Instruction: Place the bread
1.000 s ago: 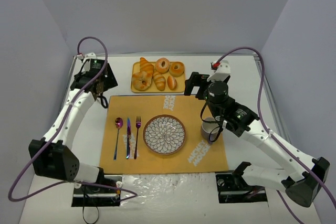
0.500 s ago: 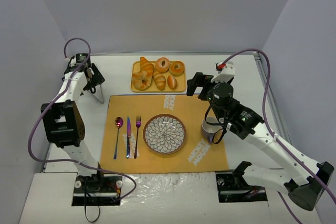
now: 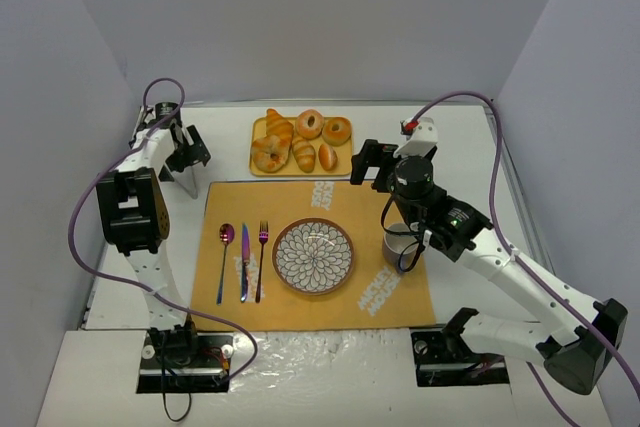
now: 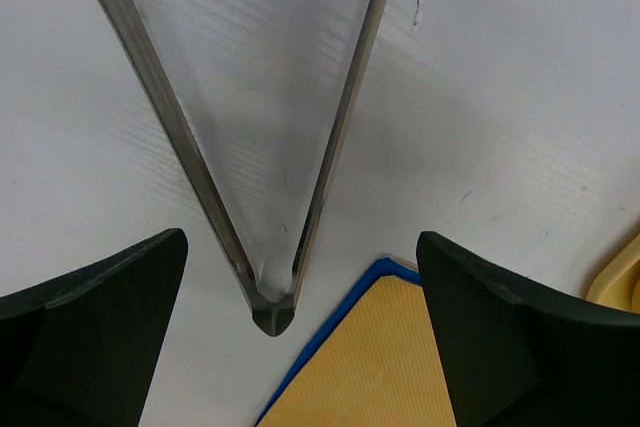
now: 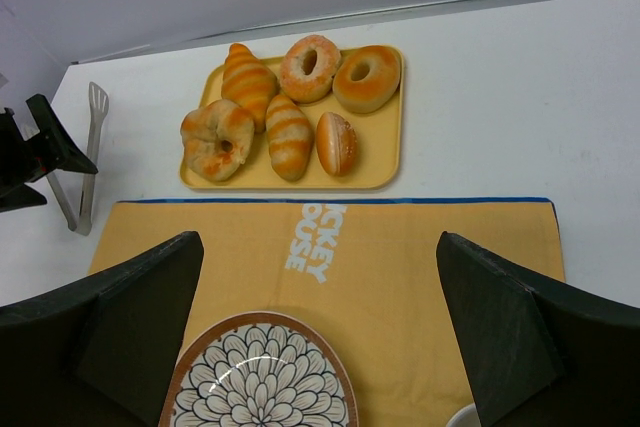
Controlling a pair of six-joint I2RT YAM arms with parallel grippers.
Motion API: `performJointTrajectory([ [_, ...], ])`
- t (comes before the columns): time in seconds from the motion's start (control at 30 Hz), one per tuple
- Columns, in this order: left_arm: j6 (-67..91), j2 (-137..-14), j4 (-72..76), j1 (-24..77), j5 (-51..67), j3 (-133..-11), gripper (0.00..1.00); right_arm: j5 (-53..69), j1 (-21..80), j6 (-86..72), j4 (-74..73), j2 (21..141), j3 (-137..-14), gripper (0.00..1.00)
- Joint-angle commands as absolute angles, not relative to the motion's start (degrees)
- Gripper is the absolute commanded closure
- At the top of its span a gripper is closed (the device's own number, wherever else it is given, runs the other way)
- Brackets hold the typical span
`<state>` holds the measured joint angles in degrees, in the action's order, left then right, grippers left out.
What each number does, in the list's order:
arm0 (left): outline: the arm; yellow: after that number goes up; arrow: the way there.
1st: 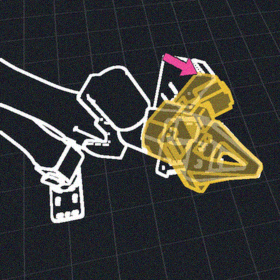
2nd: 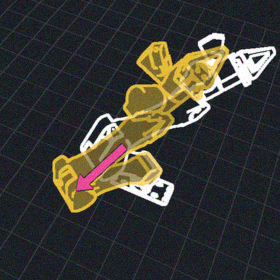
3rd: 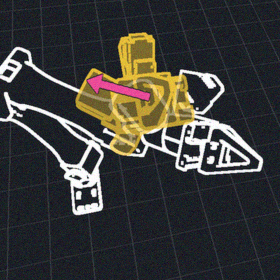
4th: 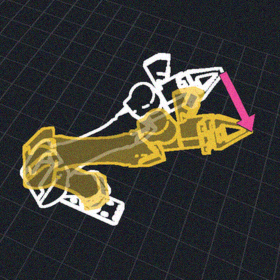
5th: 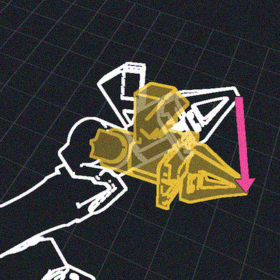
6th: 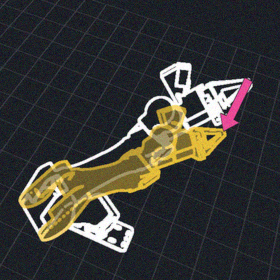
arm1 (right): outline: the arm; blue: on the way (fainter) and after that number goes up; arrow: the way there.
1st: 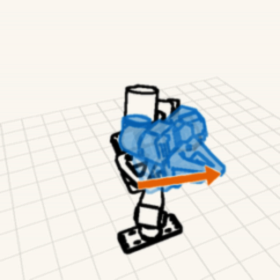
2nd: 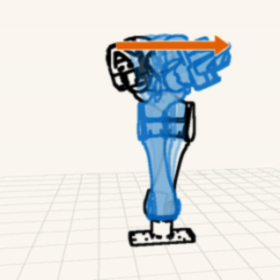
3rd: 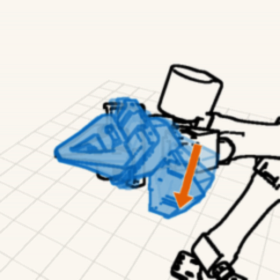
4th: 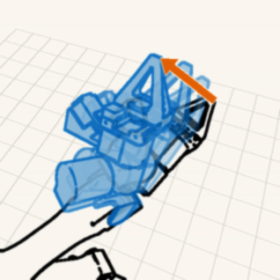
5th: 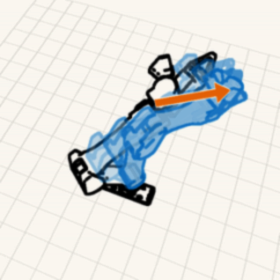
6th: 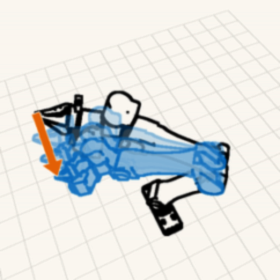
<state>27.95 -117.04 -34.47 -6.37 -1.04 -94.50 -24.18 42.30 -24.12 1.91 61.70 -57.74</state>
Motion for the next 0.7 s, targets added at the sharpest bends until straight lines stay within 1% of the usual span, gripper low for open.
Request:
performJointTrajectory([
  [0.0, 27.3, -115.5, -34.7, -7.2, -1.4, -97.8, 0.03, -24.6, 41.8, -24.2, 5.7, 62.4, -59.0, 0.0],
  [0.33, 28.5, -117.6, -33.9, -8.4, -1.8, -97.2, 0.03, -24.8, 41.7, -24.3, 6.1, 63.1, -58.1, 0.0],
  [0.67, 27.7, -120.7, -34.2, -10.0, 0.0, -99.6, 0.03, -24.7, 41.7, -24.6, 6.4, 63.3, -57.4, 0.0],
])
